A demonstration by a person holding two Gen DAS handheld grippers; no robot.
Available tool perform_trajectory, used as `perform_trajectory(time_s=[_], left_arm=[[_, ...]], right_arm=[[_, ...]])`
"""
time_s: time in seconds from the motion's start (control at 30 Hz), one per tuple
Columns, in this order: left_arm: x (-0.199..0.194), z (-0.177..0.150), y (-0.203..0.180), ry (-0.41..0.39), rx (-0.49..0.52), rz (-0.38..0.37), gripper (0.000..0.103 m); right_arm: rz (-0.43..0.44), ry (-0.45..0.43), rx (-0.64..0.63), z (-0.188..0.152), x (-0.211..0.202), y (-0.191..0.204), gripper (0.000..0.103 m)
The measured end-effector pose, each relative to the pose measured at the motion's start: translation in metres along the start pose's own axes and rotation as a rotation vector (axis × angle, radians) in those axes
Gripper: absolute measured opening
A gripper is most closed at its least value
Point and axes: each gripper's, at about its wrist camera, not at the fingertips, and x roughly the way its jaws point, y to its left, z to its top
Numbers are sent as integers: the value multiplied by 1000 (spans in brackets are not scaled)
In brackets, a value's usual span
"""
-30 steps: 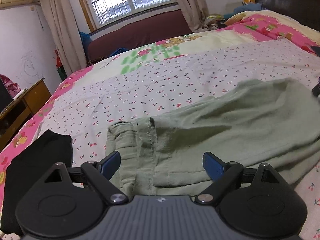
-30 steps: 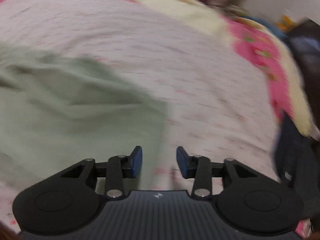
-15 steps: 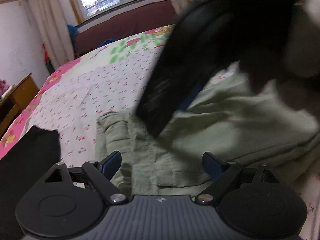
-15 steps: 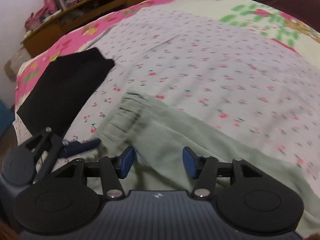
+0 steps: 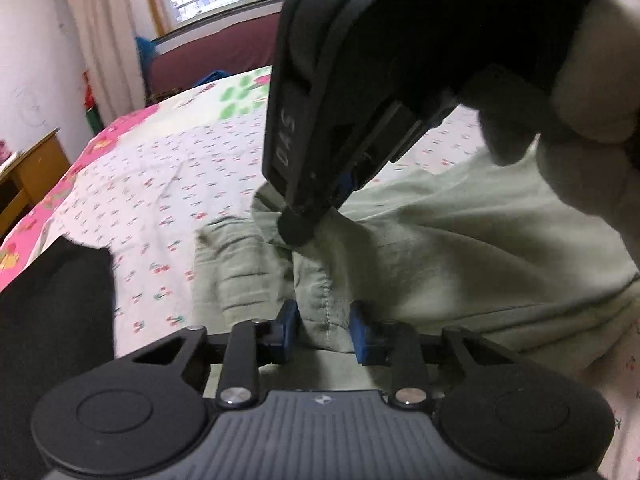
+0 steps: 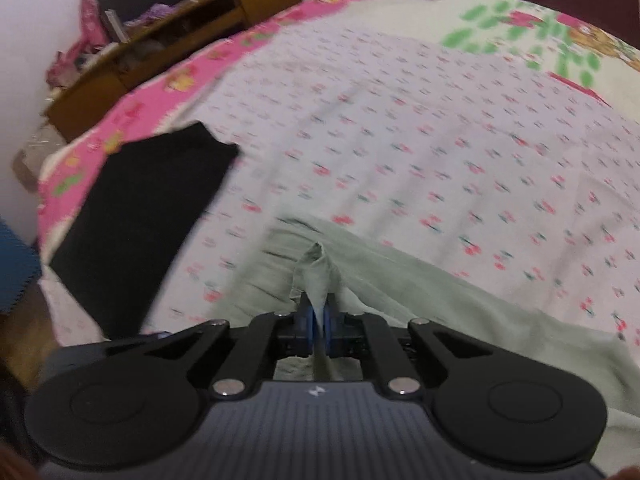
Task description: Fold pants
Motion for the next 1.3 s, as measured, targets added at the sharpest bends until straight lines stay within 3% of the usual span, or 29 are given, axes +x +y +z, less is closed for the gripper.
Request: perform_trajectory(time_s=[0.1,0.13,0.27,0.3,0.37,0.57,0.73,0.83,0.87,0.93,1.07,1.3], left_arm=[[-5,-5,12,17,-49,8,40],[-5,-7,15,28,-63,3,40],[-6,-7,13,34,-51,-8,42],[-8,-7,11,30,-45,-11,47],[-6,-6,11,39,-50,-10,55],[-8,-4,16,20,-116,-49,73],[-7,1,5,-23,-49,40,73],[-8,3,-1,-40,8,27,73],[-2,3,-3,-13,20,19,72],[10,1,-4,37,16,0,57],[6,0,3,56,-24,-38,33],[-18,-12,15,50,-92,-48,27]], right_arm=[[29,-7,2,3,9,11,6],[11,8,-2,3,17,12,12],[-131,11,-69,-8,33,8,14],[-144,8,-58,-9,29,4,17],[-157,-2,-42,-11,20,-4,36],[-138,-71,-44,-21,-7,-6,38],[-145,-67,-61,-26,-1,-2,39],[-132,-71,-44,-27,-2,-6,42],[-132,-72,-40,-27,-3,-7,42],[-133,-71,-24,-29,-4,-11,42],[-118,-58,-8,-36,-5,-15,42],[-80,-55,12,-49,-10,-13,42]])
